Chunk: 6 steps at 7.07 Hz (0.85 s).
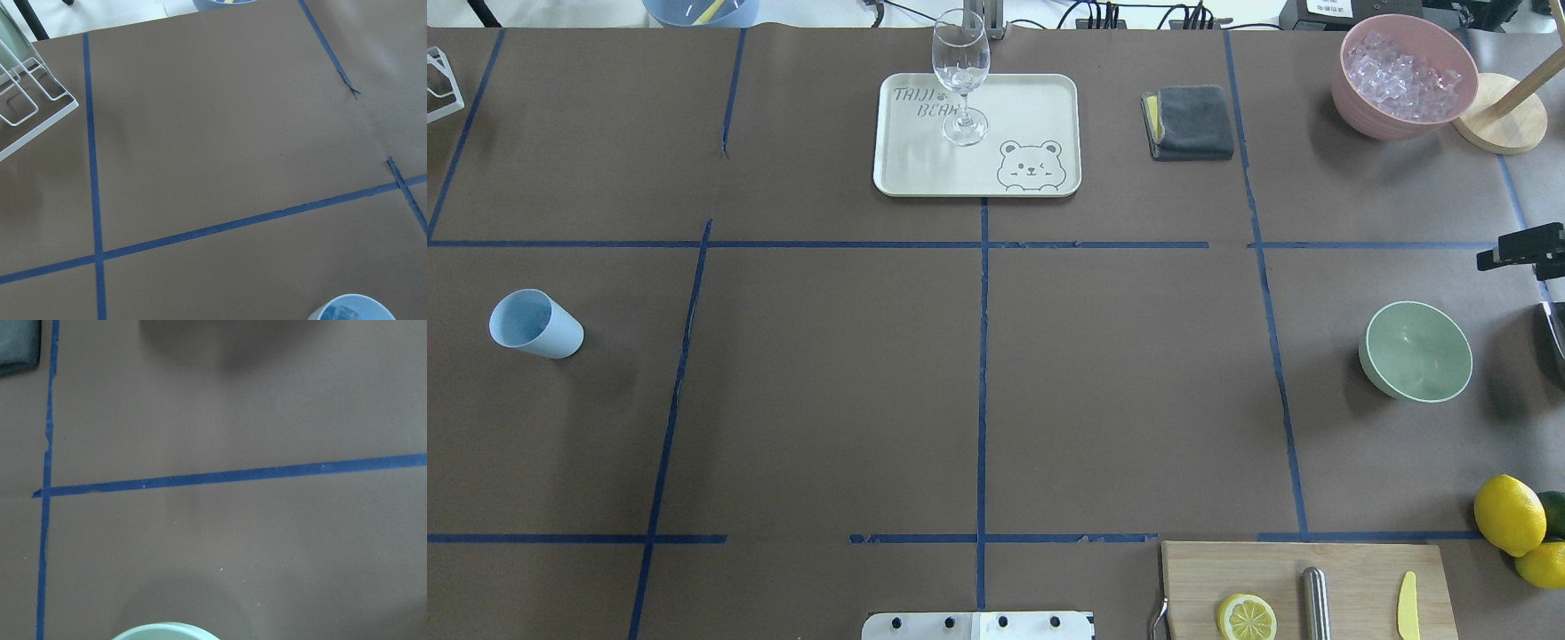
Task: Pour ice into bowl
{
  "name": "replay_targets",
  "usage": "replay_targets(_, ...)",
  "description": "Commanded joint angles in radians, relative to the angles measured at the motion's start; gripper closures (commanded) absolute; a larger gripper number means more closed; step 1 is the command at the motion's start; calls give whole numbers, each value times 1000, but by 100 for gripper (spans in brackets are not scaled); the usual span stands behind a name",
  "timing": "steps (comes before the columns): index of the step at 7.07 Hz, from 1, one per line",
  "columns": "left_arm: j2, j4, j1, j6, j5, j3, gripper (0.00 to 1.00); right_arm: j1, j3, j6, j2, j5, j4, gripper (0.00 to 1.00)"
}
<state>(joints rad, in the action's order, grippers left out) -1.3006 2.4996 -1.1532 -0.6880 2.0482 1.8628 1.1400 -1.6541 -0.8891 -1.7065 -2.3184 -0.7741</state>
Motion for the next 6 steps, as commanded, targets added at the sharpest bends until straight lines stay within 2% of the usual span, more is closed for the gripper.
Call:
replay_targets(1,4,18,52,-73,-20,18,0,-120,-61,-24,-80,88,4,0)
replay_targets(2,4,18,52,-73,-20,18,0,-173,-58,-24,-82,152,1,0)
replay_targets(3,4,18,52,-73,-20,18,0,-187,-52,-24,-82,169,-4,0)
replay_targets(4,4,18,59,-79,-20,18,0,-187,-39,-22,-81,169,-4,12)
replay_targets(5,4,18,70,-84,-20,18,0,-186,-33,-18,-82,169,-2,66)
replay_targets(6,3,19,93,-105,-28,18,0,-187,-24,-21,-82,169,-2,90)
